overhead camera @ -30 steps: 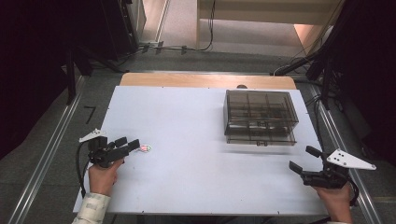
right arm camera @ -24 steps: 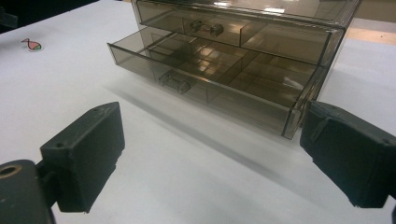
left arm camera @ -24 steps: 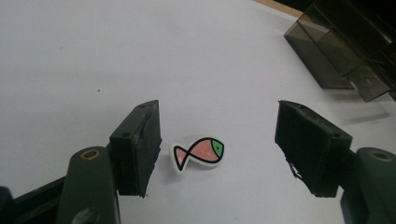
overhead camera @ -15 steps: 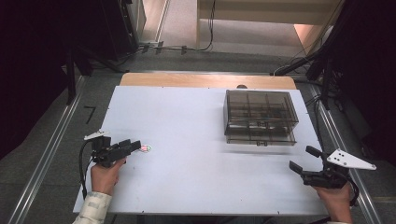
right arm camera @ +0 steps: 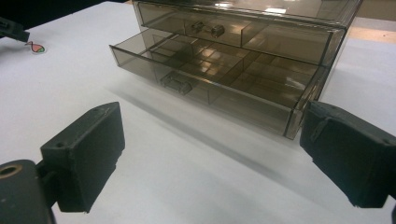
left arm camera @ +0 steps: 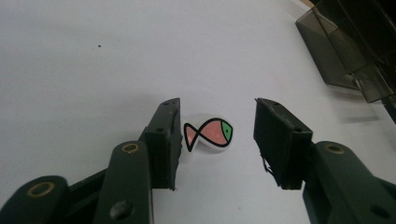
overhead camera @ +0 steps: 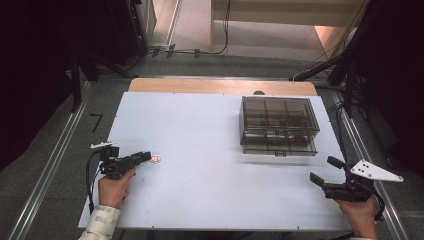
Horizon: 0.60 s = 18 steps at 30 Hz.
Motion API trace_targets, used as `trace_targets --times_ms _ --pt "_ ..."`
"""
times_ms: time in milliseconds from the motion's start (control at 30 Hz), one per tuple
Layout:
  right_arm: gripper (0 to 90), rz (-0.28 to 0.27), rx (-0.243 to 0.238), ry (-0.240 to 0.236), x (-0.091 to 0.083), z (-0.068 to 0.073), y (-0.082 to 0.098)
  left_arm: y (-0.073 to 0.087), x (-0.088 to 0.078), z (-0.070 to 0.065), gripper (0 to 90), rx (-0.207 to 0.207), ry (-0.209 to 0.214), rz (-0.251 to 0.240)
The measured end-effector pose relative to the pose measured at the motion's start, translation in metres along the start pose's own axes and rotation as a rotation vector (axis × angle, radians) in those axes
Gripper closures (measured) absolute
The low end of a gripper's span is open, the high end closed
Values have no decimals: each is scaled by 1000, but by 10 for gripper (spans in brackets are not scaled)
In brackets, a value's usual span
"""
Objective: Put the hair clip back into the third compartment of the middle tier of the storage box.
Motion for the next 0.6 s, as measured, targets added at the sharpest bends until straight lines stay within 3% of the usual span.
trace_targets --times_ms 400,600 --pt "50 0 -1 -2 0 0 0 3 4 5 593 -26 -21 25" --pt "50 1 0 0 0 0 0 4 5 4 701 -23 -19 27"
Point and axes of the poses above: each handheld gripper's, and its own axes: x roughly forward along the jaws, y roughly out of its underside, z roughly to its left, the point moved 10 cm from there along x, roughly forward along the jaws, and after that the axes turned 1 degree about z, right-handed, at the moved point
